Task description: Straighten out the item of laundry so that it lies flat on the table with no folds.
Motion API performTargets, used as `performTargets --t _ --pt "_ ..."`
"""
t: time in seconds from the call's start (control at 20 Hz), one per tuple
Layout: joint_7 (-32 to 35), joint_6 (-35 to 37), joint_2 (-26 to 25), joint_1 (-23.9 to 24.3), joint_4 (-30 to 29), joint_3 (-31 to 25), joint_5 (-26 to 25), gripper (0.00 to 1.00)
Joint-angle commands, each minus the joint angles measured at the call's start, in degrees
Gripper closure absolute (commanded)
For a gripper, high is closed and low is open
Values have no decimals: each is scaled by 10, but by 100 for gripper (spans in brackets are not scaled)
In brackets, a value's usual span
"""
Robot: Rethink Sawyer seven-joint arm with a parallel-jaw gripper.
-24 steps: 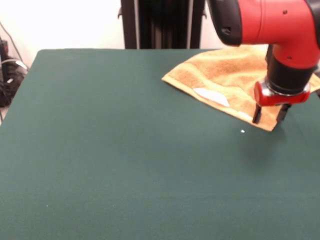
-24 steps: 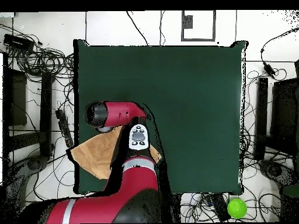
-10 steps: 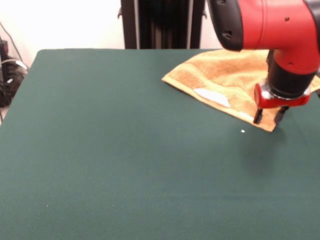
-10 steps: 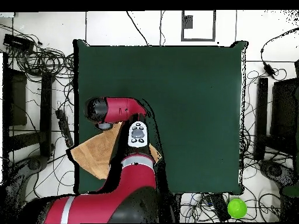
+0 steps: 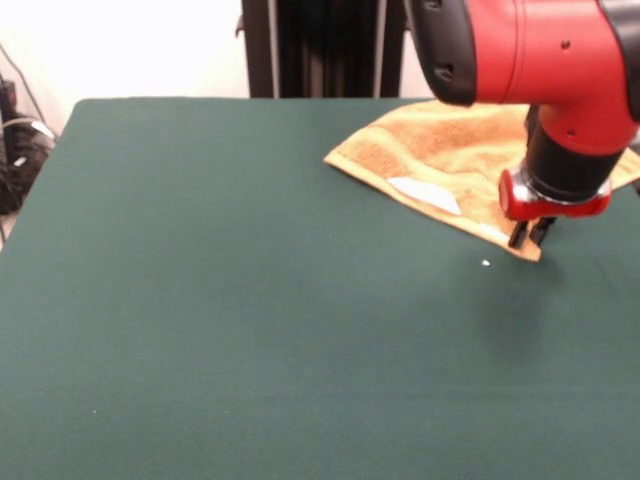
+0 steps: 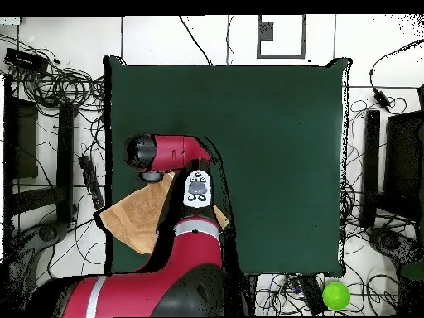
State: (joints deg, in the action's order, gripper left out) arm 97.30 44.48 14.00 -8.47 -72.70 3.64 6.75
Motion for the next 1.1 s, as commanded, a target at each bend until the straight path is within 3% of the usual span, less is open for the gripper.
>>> performTargets --t 0.05,0.3,0.6,0.85,1.1 --pt "139 -46 -91 -18 8 -26 15 100" --pt "137 -62 -105 -21 37 -22 10 100" --pt "14 -11 -124 11 129 -50 -27 100" --pt "-43 44 -124 50 143 -66 -41 100" --pt "-34 65 -134 76 183 -68 -45 100"
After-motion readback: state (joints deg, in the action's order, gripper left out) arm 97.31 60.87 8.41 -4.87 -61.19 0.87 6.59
